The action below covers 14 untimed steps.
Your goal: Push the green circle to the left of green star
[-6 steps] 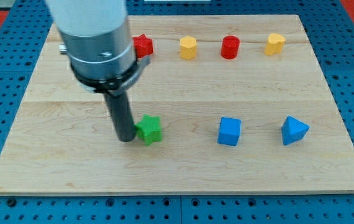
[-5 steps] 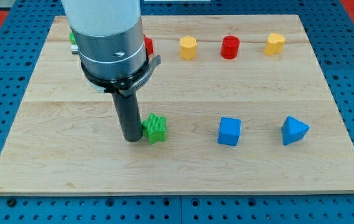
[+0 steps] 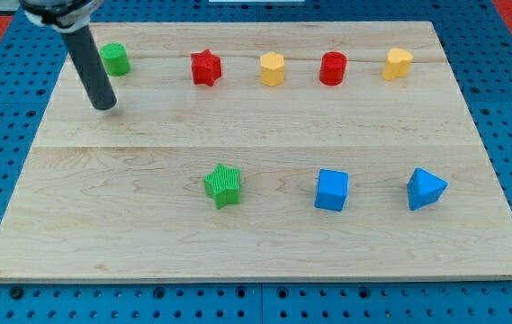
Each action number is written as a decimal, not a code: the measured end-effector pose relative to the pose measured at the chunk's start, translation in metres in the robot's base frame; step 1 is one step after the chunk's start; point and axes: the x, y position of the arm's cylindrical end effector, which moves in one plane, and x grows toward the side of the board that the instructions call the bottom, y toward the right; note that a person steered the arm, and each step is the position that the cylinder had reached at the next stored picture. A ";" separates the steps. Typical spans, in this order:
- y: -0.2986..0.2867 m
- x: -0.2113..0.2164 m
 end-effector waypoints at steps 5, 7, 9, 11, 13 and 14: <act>0.018 -0.117; 0.003 -0.085; -0.024 -0.057; -0.020 -0.010; -0.019 0.036; -0.011 0.056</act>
